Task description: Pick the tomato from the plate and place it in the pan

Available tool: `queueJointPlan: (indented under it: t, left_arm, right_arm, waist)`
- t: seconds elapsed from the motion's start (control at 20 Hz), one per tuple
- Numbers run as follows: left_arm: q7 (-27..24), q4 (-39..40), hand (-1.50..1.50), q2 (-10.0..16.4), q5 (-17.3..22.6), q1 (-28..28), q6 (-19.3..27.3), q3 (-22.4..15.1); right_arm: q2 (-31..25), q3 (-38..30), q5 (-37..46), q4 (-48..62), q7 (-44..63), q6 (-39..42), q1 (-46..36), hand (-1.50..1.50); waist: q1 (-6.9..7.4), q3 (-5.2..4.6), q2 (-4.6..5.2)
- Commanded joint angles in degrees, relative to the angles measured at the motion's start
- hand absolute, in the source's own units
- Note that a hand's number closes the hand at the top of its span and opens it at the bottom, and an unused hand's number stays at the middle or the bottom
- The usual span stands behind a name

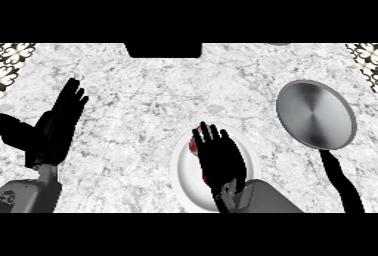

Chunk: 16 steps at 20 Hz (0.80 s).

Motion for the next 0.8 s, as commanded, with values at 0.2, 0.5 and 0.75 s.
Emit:
queueJointPlan:
  t: [0.2, 0.5, 0.75]
  left_arm:
    - [-1.0, 1.1, 0.00, -4.0, -3.4, 0.6, -0.1, -0.6]
    - [4.9, 1.2, 0.00, -3.2, -2.9, -5.3, -0.5, 1.8]
    - [-0.2, 1.1, 0.00, -2.1, -2.2, 0.2, -4.4, 4.2]
  right_arm:
    - [1.7, -1.1, 7.5, 9.4, -7.5, -5.7, 1.9, -1.50]
    - [4.6, -1.7, 8.3, 11.5, -8.7, -6.6, 3.7, -1.50]
    - [4.1, -4.9, 8.4, 16.0, -12.9, -8.0, 2.9, -1.50]
  waist:
    - [-0.01, 0.03, 0.24]
    - [-0.27, 0.04, 0.28]
    - [0.09, 0.03, 0.29]
